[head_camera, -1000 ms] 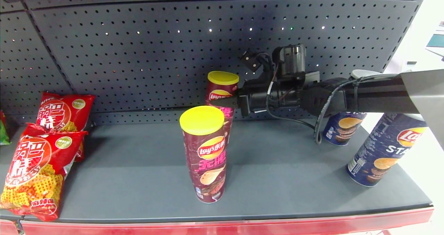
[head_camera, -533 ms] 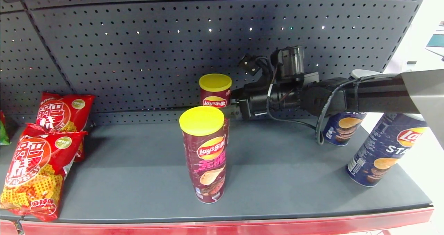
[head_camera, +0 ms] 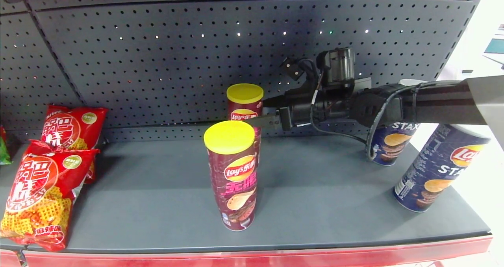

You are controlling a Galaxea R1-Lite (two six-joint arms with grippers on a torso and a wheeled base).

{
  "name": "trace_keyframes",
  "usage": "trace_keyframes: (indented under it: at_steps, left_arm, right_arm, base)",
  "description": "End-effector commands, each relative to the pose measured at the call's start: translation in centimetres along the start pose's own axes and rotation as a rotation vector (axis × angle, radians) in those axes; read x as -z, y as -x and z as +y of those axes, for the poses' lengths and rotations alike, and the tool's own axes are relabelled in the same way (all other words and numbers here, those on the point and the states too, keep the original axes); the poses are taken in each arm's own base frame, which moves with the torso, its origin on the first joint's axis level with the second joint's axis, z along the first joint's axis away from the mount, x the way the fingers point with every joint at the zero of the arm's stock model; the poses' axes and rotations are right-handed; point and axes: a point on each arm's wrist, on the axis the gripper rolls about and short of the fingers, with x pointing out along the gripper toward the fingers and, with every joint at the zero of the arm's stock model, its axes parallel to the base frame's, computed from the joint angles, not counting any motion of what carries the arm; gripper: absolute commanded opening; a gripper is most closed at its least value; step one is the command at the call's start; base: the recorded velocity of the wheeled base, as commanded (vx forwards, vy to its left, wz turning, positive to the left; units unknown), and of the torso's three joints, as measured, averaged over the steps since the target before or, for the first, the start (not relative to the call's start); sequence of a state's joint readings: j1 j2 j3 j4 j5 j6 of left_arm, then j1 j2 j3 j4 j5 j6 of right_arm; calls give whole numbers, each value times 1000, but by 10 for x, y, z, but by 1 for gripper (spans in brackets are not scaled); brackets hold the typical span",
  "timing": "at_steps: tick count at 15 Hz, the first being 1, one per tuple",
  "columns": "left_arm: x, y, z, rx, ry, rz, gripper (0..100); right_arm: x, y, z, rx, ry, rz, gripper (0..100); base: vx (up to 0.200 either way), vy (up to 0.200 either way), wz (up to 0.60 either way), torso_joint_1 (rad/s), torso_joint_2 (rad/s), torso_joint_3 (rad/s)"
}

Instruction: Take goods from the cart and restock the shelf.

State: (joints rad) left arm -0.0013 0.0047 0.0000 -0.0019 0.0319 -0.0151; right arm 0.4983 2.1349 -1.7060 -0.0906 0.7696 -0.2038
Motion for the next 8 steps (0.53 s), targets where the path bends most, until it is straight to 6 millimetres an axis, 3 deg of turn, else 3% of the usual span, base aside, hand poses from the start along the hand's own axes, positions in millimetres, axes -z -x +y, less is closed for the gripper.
trace_keyframes:
  at_steps: [1,8]
  left_arm:
    - [0,0,0,0,0,0,100]
    - [0,0,0,0,0,2,100]
  right_arm:
    - [-6,12,-4,24,8,-14,100]
    - [-19,38,-10,77,28,-44,100]
  base:
    - [0,0,0,0,0,0]
    - [0,0,0,0,0,0]
